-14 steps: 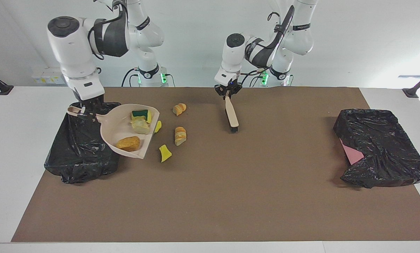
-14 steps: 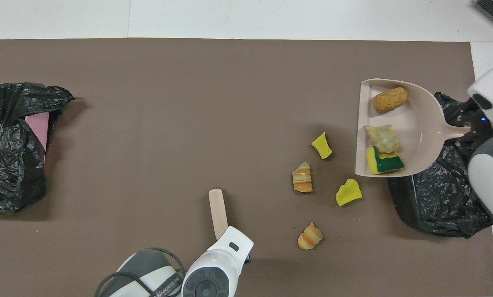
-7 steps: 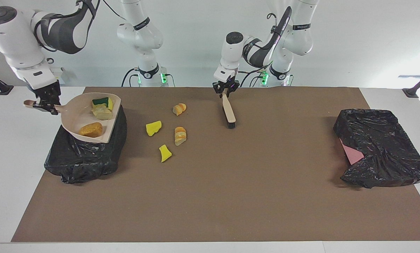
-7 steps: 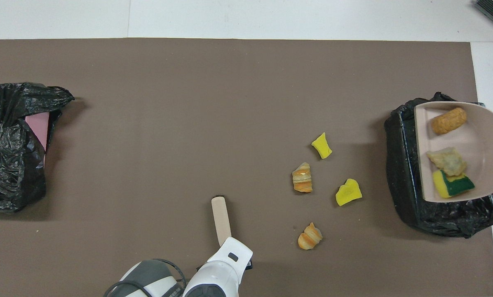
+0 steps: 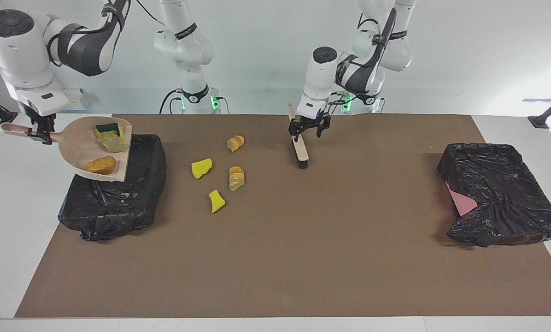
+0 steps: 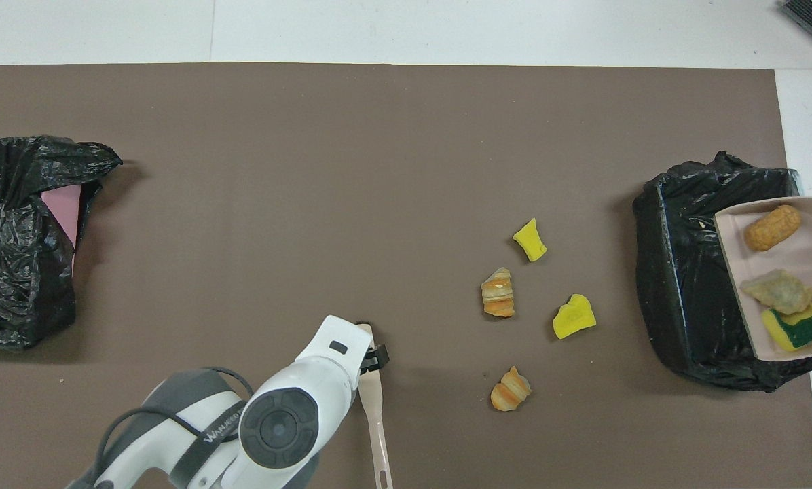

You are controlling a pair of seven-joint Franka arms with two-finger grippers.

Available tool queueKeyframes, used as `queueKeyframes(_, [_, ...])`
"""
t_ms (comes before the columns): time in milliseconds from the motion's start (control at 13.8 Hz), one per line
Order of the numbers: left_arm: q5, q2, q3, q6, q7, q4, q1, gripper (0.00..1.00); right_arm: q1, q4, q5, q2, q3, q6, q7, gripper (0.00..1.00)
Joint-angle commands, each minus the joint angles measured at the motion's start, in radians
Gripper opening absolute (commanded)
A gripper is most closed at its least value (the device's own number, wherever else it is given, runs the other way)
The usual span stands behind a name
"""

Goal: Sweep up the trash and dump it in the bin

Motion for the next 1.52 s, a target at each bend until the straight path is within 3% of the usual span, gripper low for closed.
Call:
queueKeyframes(0, [0.019, 0.088, -0.008, -0.031, 0.13, 0.132, 0.114, 1.0, 0.039, -0.082, -0.111, -0.066, 0.002, 0.015, 0.074, 0.0])
queueKeyframes(217, [0.019, 0.168, -0.008, -0.032, 0.261, 0.257, 0.225, 1.0, 0.039, -0.13, -0.217, -0.088, 0.003, 0.024, 0.125, 0.0])
queueKeyframes(579, [-0.004, 0.255, -0.012, -0.101, 0.446, 0.468, 0.374, 1.0, 0.057, -0.21, -0.361, -0.106, 0.014, 0.041, 0.398, 0.0])
queueKeyframes(941, [-0.166, 0.255, -0.011, -0.325, 0.749, 0.635, 0.51, 1.0, 0.084, -0.208, -0.4, -0.106, 0.014, 0.028, 0.404, 0.0])
queueKeyframes(1230, [-0.156, 0.234, 0.003, -0.527, 0.989, 0.729, 0.613, 1.0, 0.16, -0.193, -0.505, -0.105, 0.019, -0.045, 0.45, 0.0])
queueKeyframes(1447, [-0.097, 0.215, 0.012, -0.636, 1.007, 0.793, 0.645, 1.0, 0.176, -0.173, -0.539, -0.105, 0.022, -0.082, 0.487, 0.0])
